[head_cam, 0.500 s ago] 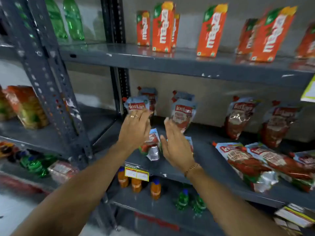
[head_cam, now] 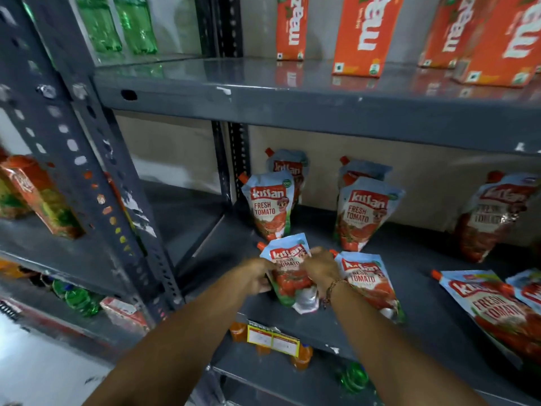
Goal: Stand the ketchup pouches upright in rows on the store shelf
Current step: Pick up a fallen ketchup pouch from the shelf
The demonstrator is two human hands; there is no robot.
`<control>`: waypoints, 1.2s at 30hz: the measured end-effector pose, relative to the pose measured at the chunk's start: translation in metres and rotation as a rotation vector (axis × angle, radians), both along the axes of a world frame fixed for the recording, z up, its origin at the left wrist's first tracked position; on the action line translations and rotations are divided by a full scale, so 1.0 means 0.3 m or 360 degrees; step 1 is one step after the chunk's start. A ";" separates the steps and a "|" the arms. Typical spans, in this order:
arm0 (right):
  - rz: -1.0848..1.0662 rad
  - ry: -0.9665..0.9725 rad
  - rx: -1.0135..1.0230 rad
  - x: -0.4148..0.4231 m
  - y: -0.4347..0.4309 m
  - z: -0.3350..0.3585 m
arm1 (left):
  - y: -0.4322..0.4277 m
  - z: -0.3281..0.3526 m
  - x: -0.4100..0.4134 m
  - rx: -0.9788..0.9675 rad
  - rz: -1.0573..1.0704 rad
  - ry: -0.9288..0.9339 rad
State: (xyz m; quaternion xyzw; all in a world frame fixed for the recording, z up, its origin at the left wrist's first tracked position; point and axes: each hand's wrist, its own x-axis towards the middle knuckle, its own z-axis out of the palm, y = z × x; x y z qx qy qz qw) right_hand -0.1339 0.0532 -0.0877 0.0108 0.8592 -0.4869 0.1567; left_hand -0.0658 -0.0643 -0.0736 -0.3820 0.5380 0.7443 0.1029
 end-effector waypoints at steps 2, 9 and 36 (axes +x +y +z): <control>-0.0133 0.0005 -0.0212 0.017 0.002 -0.009 | -0.004 -0.014 -0.004 -0.0067 -0.0004 0.0034; 0.0029 0.0649 -0.0631 0.079 -0.008 0.053 | -0.084 0.087 0.000 -0.1010 0.0028 0.0719; -0.0271 0.0288 0.0402 0.015 0.319 0.102 | 0.401 -0.061 -0.162 -0.0121 -0.0101 0.0155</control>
